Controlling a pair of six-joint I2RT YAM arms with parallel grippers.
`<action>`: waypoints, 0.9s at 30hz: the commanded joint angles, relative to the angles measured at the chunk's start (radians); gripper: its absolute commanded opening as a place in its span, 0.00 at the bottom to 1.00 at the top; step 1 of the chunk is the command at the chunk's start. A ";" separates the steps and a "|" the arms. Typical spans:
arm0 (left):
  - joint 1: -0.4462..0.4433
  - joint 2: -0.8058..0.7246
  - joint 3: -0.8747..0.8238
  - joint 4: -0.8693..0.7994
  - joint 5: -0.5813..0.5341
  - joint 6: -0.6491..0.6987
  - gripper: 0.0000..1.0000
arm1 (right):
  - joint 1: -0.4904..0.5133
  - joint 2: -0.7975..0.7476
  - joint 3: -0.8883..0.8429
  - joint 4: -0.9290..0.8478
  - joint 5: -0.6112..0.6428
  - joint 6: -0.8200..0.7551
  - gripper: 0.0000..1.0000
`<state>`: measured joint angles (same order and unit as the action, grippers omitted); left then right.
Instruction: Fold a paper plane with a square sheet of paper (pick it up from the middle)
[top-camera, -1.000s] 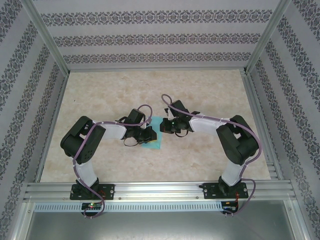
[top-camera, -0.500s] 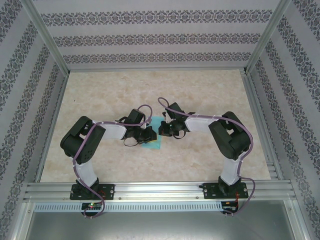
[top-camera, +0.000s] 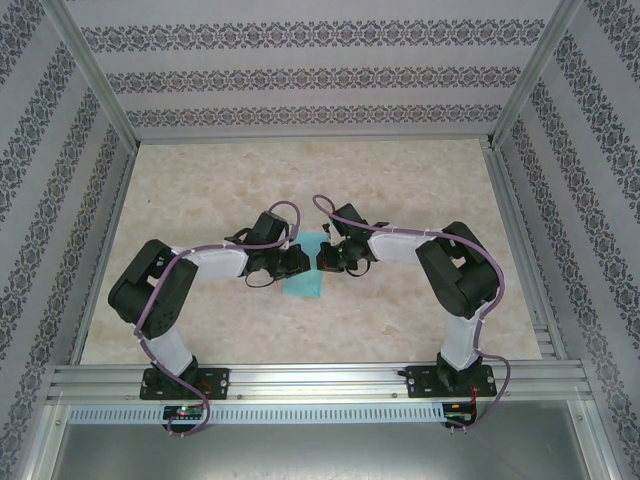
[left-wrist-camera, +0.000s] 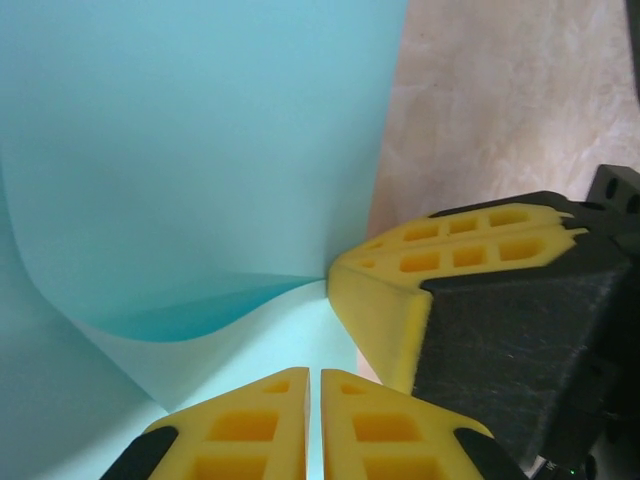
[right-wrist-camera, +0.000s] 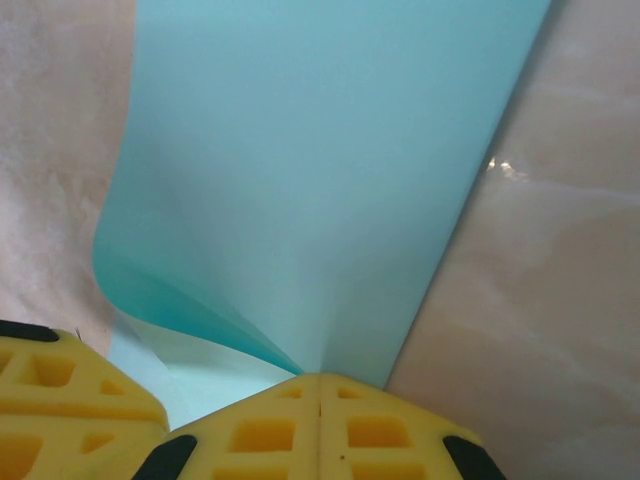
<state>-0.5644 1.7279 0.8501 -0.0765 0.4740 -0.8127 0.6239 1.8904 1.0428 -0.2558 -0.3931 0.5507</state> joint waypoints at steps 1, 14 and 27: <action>-0.005 0.028 0.027 -0.031 -0.041 0.004 0.12 | 0.000 0.068 -0.011 -0.048 0.068 -0.025 0.04; 0.011 0.040 -0.011 -0.066 -0.147 -0.033 0.13 | 0.007 0.108 -0.006 -0.143 0.169 -0.084 0.04; 0.102 0.021 -0.019 -0.026 -0.081 -0.032 0.18 | 0.020 0.137 0.000 -0.221 0.287 -0.154 0.03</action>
<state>-0.5026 1.7634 0.8482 -0.0986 0.4347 -0.8433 0.6479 1.9095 1.1000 -0.3489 -0.3050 0.4313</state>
